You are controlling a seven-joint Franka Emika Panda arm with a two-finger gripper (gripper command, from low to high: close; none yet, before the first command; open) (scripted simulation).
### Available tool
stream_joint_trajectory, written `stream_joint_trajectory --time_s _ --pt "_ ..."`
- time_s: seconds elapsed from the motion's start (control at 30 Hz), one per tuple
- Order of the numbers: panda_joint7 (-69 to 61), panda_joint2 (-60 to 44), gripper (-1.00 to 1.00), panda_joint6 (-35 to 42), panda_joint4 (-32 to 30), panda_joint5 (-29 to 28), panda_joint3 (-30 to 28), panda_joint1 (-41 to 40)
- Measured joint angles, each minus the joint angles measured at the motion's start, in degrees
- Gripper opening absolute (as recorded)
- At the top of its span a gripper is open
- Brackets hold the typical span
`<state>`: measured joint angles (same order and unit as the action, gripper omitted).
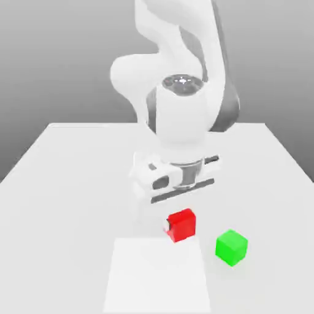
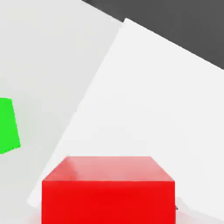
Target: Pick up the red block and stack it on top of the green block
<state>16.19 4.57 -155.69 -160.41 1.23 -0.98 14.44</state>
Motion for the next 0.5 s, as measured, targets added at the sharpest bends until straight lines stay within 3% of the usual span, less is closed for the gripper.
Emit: stream_joint_trajectory --time_s 0.17,0.37,0.4,0.5 --pt "-9.6 1.7 -1.0 2.5 0.9 -0.1 4.4 6.6" --pt "-9.9 -8.6 -1.0 -7.2 1.5 -2.0 4.6 8.1" --pt "-9.6 -10.1 1.0 -8.7 1.5 -2.5 4.4 8.1" --pt "-9.6 -10.1 1.0 -8.7 1.5 -2.5 4.4 8.1"
